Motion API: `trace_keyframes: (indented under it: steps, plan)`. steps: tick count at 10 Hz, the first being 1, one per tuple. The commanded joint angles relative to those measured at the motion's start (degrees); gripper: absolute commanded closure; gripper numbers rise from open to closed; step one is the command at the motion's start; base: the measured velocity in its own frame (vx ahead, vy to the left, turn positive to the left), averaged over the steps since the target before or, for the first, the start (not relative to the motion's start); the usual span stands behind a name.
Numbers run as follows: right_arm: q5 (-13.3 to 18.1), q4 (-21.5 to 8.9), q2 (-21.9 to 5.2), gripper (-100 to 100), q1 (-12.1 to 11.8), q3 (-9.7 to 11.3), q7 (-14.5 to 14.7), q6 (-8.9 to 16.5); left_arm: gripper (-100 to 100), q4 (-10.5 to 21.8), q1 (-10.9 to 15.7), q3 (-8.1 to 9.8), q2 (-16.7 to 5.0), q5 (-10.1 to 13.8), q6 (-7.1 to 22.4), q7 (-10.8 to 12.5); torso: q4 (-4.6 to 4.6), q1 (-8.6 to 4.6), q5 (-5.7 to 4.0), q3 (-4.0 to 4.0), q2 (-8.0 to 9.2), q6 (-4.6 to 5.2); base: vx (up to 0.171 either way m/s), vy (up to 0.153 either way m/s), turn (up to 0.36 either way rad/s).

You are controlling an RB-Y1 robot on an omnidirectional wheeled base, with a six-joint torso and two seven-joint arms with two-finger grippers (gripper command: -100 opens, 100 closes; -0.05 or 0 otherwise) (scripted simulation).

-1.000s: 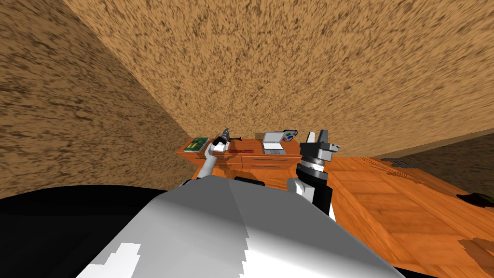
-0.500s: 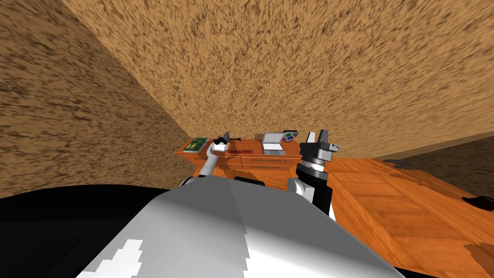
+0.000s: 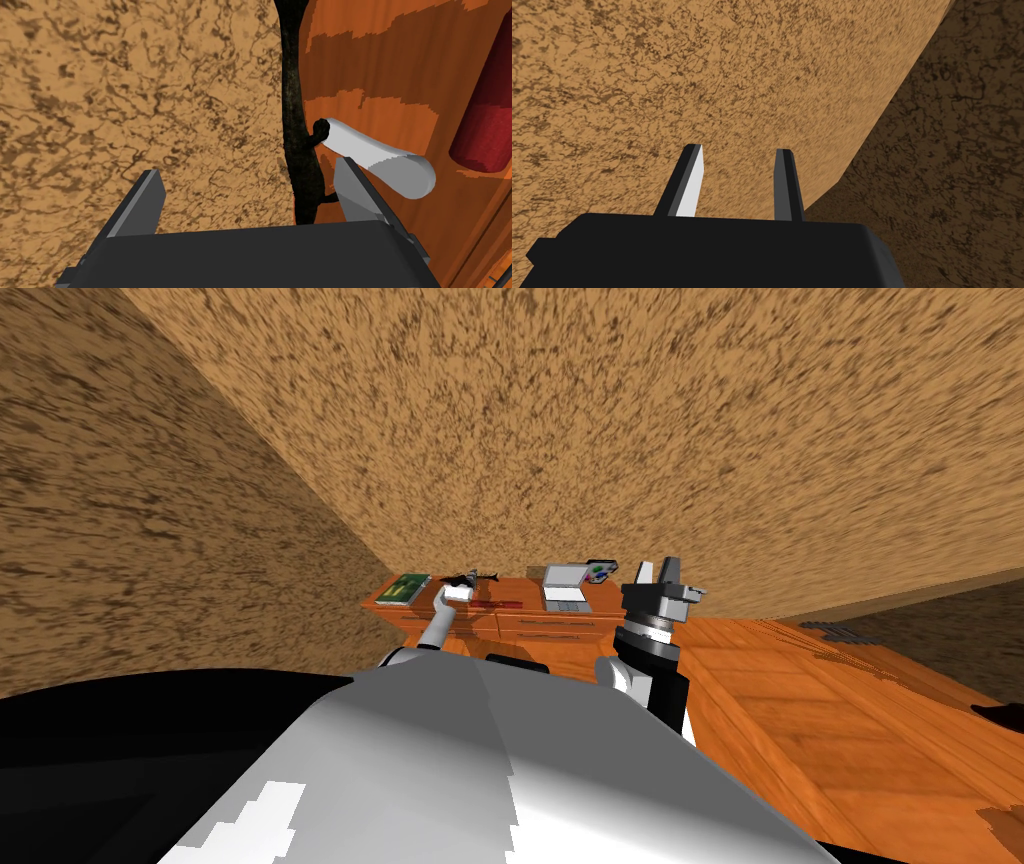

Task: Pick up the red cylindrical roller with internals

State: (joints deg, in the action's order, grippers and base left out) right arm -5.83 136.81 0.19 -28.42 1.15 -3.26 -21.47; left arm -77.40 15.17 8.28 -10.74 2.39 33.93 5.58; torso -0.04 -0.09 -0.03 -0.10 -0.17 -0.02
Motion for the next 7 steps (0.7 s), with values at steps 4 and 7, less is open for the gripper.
trace_keyframes:
  steps: [4,7]
  plan:
    - [0.0,0.0,0.0,0,0.0,0.0,0.0,0.0,-100,8.1,2.8,0.82,0.9,-0.9,5.0,-1.3,0.0,0.04,0.0,-0.01,-0.01,0.0,0.046,-0.022,0.011]
    - [0.0,0.0,0.0,0,0.0,0.0,0.0,0.0,-100,13.8,4.5,1.32,1.6,-1.4,7.8,-2.5,-0.01,0.02,0.0,-0.03,-0.06,0.01,0.062,-0.027,0.011]
